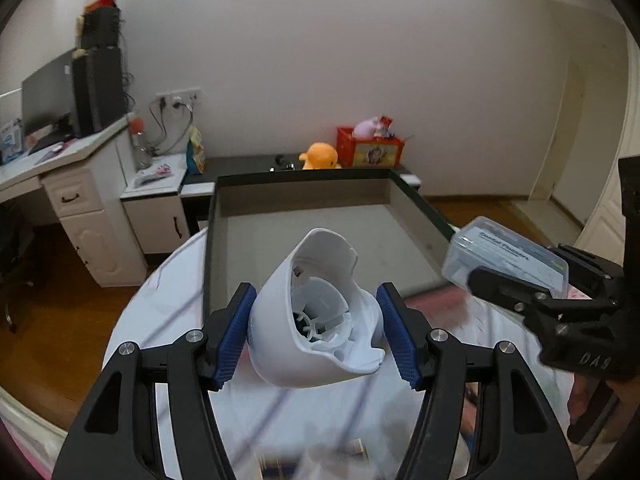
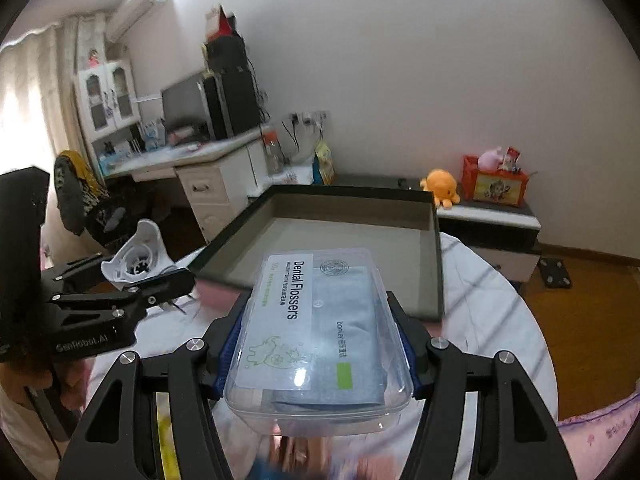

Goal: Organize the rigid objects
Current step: 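Lower both held items into the pink box and open both tools, then grasp the doll figurine with the left tool while the right tool grasps the teal case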

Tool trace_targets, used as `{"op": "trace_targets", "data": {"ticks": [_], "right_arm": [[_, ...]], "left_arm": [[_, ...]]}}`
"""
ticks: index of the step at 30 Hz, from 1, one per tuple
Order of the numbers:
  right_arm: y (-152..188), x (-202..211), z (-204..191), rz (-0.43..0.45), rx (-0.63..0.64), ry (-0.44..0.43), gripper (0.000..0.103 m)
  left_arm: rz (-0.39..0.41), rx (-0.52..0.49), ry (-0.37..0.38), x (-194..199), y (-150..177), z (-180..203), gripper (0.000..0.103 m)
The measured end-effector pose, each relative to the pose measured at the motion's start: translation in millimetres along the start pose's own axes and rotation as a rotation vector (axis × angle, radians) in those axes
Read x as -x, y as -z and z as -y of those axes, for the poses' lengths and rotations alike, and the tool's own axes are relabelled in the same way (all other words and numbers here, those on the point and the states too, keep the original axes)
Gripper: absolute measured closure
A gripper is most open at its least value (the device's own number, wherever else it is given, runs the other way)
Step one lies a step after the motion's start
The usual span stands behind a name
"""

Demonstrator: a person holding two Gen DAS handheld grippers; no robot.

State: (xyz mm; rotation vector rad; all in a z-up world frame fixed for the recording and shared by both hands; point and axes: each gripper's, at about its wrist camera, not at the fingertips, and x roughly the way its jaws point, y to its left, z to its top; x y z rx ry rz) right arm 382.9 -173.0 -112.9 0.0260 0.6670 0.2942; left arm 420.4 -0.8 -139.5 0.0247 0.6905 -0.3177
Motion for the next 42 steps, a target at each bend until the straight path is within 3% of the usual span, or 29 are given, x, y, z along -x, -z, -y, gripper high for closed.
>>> {"op": "trace_targets", "data": {"ticks": [5, 8, 12, 13, 16, 18, 23, 29, 32, 37, 42], "right_arm": [[-25, -68, 15, -0.120, -0.009, 0.060, 0.040], [-26, -101, 27, -0.192, -0.030, 0.095, 0.040], [-20, -119, 36, -0.248, -0.068, 0.075, 0.039], [-17, -121, 36, -0.250, -0.065, 0.092, 0.039], [-18, -117, 46, -0.239, -0.098, 0.075, 0.035], [-19, -106, 49, -0.207, -0.112, 0.065, 0.025], [-33, -50, 42, -0.082, -0.123, 0.064, 0.023], [-25, 52, 19, 0.120, -0.077, 0.086, 0.017], [-5, 107, -1, 0.234, -0.035, 0.119, 0.000], [39, 178, -32, 0.394, 0.008, 0.163, 0.000], [85, 216, -52, 0.475, 0.033, 0.258, 0.000]], "left_arm": [[-0.131, -0.020, -0.019, -70, -33, -2, 0.039], [-0.198, -0.046, -0.051, -99, -34, 0, 0.039], [-0.255, -0.021, -0.068, -121, -29, -7, 0.039], [-0.264, -0.020, -0.081, -124, -28, -8, 0.037], [-0.248, -0.010, -0.097, -120, -27, -9, 0.015], [-0.198, -0.006, -0.103, -105, -30, -8, 0.012], [-0.044, -0.002, -0.149, -32, -33, -5, 0.001], [0.217, -0.005, -0.240, 90, -10, 12, 0.000], [0.330, -0.012, -0.287, 147, 23, 31, 0.000], [0.433, -0.045, -0.305, 204, 73, 61, 0.000], [0.458, -0.043, -0.308, 239, 121, 83, 0.000]]}}
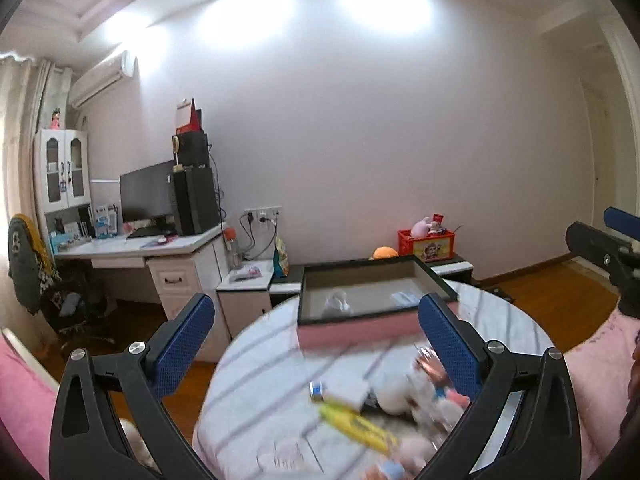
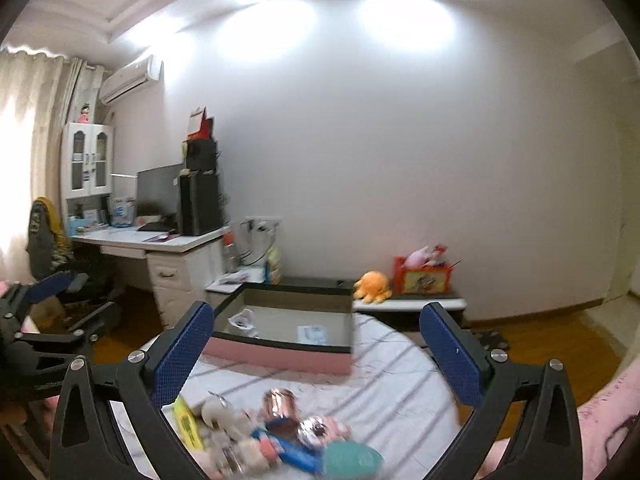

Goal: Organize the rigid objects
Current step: 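Grasp the doll figurine with the left tool while the right tool grasps the teal case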

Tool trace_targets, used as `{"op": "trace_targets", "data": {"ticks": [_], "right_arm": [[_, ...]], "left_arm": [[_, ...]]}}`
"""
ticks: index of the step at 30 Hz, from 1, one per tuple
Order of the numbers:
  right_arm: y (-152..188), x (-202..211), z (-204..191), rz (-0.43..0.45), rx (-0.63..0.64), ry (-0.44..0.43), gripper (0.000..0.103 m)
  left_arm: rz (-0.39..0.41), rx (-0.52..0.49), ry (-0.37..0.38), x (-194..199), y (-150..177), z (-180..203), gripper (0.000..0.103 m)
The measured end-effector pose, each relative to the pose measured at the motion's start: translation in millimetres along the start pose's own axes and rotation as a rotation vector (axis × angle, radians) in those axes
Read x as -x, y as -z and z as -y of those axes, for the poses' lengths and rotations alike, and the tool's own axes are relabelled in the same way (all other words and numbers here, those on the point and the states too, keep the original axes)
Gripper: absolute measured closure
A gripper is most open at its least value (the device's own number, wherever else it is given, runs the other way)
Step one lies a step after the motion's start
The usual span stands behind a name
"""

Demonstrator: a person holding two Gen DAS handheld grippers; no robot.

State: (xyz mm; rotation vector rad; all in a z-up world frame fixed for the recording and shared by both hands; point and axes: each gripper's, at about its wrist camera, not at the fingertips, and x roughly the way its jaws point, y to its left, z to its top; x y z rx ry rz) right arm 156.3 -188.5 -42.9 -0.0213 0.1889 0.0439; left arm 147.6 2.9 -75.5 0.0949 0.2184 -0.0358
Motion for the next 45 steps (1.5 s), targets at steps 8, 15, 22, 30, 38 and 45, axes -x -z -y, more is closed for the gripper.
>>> {"op": "trace_targets", "data": {"ticks": [8, 15, 22, 30, 38, 45], "right_arm": [[37, 35, 0, -0.041, -0.021, 0.033, 0.000], [66, 24, 19, -0.134, -0.055, 0.064, 0.000], [110, -11, 41, -0.292, -0.093, 0.105, 0.000], [140, -55, 52, -0.429, -0.136, 0.065, 0.000], [148, -91, 54, -0.494, -0.170, 0.013, 0.000], [157, -104, 57, -0.530, -0.197, -0.048, 0.012]], "left_arm": [[-0.050, 0.006, 0.044, 27, 26, 9, 0.000], [-0.169, -0.028, 0.073, 2, 61, 24, 0.000], [-0.388, -0.007, 0.152, -53, 116, 43, 0.000], [-0.495, -0.015, 0.192, -86, 144, 55, 0.003], [-0.488, -0.015, 0.232, -87, 144, 58, 0.041], [-0.476, 0.018, 0.291, -80, 136, 52, 0.056]]}}
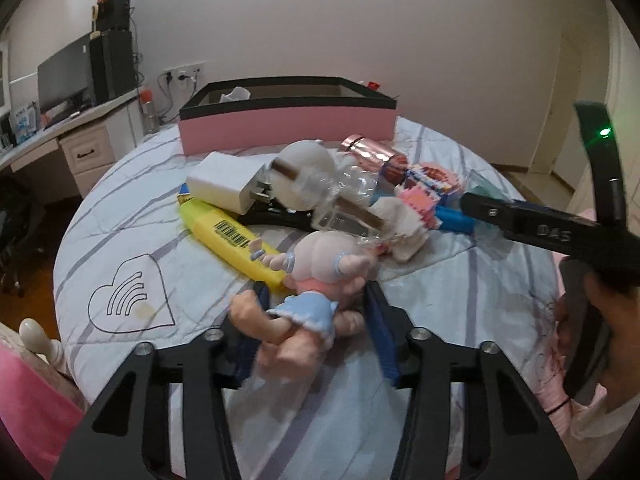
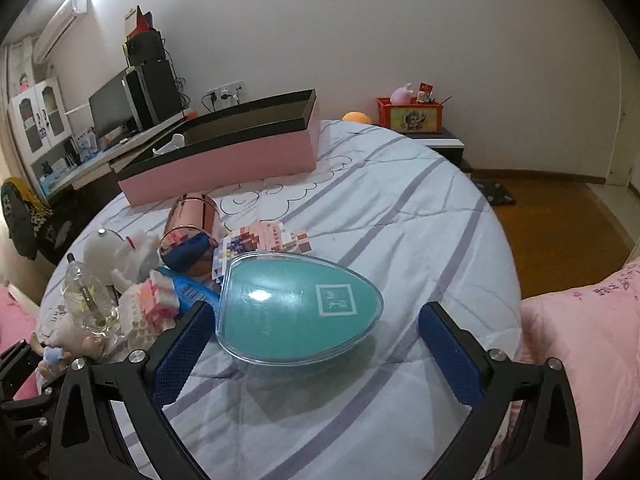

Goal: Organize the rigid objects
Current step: 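Grasp the doll figurine with the left tool while the right tool grasps the teal case, then carry doll and teal case into the pink box and release both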

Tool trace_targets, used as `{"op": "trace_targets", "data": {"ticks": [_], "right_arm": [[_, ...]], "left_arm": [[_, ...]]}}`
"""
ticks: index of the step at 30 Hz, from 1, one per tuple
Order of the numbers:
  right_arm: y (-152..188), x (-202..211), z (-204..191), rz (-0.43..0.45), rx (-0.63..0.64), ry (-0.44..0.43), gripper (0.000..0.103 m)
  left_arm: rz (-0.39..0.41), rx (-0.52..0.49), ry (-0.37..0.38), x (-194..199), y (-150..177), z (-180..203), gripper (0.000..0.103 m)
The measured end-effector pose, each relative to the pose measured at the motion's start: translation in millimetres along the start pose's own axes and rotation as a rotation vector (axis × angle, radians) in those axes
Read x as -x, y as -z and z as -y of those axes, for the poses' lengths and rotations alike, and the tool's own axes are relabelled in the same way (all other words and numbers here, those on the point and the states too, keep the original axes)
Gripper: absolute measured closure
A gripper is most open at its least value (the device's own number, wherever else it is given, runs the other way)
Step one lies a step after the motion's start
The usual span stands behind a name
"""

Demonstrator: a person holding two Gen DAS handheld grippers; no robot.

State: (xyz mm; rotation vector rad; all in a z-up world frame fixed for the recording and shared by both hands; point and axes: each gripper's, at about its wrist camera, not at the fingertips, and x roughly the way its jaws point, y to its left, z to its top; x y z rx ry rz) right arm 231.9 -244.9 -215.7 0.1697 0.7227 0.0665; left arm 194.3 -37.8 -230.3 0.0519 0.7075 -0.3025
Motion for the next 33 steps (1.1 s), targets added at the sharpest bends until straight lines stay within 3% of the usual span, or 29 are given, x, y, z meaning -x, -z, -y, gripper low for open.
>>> {"op": "trace_targets", "data": {"ticks": [3, 12, 17, 33], "right_arm": [[0, -2, -2, -0.010, 0.013, -0.001, 0.031], [-1, -2, -1, -0.020, 0.017, -0.008, 0.031], [-2, -4, 0, -0.018, 0.016, -0.007, 0.031], [-18, 24, -10, 0.054, 0.048, -0.046, 0.031]], "left_arm": [[0.003, 0.001, 0.015, 1, -2, 1, 0.058], [0.000, 0.031, 0.055, -8, -3, 0, 0.057], [0.001, 0.003, 0.036, -13, -5, 7, 0.060], [0.101, -0.022, 0.067, 25, -28, 12, 0.060]]}}
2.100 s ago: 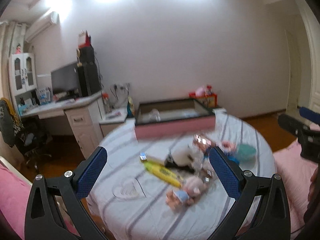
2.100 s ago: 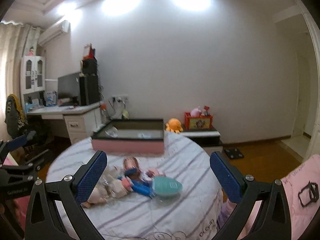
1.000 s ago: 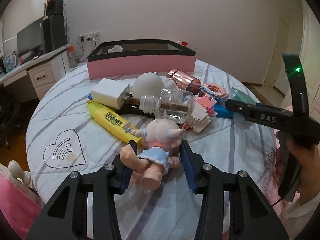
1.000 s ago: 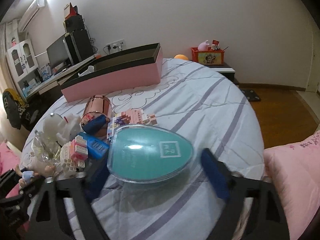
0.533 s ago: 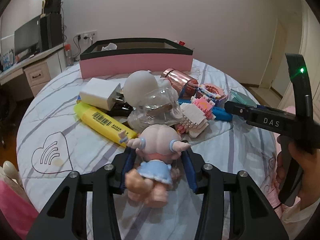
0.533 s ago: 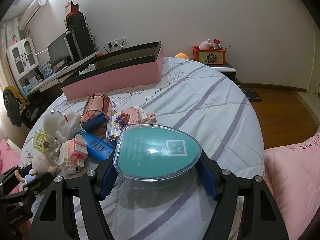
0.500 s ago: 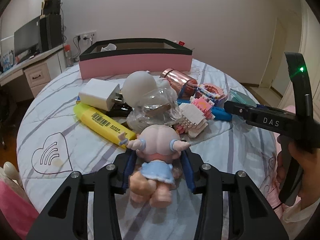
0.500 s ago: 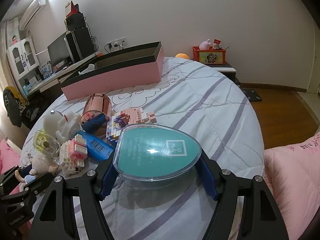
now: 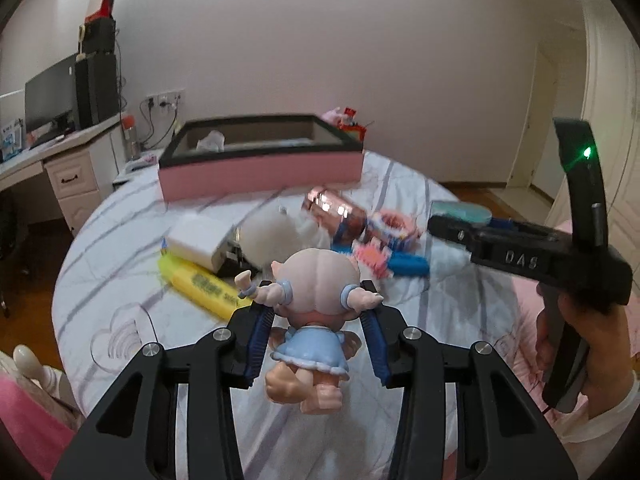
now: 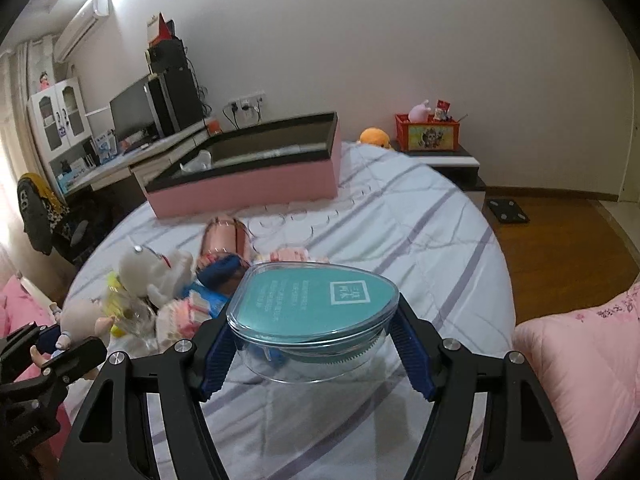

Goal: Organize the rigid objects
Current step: 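Carry doll and teal case into the pink box and release both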

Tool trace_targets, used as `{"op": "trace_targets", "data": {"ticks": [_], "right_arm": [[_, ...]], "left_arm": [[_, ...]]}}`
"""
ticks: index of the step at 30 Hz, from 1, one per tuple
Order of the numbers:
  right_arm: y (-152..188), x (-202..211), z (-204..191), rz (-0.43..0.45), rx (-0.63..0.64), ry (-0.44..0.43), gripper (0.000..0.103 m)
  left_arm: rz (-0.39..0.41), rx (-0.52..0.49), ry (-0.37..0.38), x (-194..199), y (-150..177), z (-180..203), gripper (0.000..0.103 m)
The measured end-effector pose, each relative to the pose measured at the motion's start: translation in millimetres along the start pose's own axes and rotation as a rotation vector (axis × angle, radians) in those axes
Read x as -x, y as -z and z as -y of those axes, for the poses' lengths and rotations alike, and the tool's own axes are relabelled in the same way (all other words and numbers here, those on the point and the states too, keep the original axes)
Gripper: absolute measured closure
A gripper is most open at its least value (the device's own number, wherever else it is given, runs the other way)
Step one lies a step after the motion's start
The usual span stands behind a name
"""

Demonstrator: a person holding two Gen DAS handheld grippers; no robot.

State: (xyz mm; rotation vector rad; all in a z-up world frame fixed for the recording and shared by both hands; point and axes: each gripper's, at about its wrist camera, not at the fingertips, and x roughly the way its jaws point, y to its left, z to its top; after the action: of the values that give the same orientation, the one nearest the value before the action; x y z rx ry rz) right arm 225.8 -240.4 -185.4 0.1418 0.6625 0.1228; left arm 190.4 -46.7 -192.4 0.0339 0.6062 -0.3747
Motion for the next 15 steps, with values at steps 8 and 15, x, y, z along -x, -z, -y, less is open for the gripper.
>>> {"op": "trace_targets", "data": {"ticks": [8, 15], "right_arm": [[-28, 3, -14, 0.042, 0.032, -0.027, 0.031], [-73, -14, -34, 0.059, 0.087, -0.056, 0.031]], "left_arm": [[0.049, 0.011, -0.021, -7, -39, -14, 0.060], [0.055, 0.012, -0.026, -42, -94, -39, 0.060]]}}
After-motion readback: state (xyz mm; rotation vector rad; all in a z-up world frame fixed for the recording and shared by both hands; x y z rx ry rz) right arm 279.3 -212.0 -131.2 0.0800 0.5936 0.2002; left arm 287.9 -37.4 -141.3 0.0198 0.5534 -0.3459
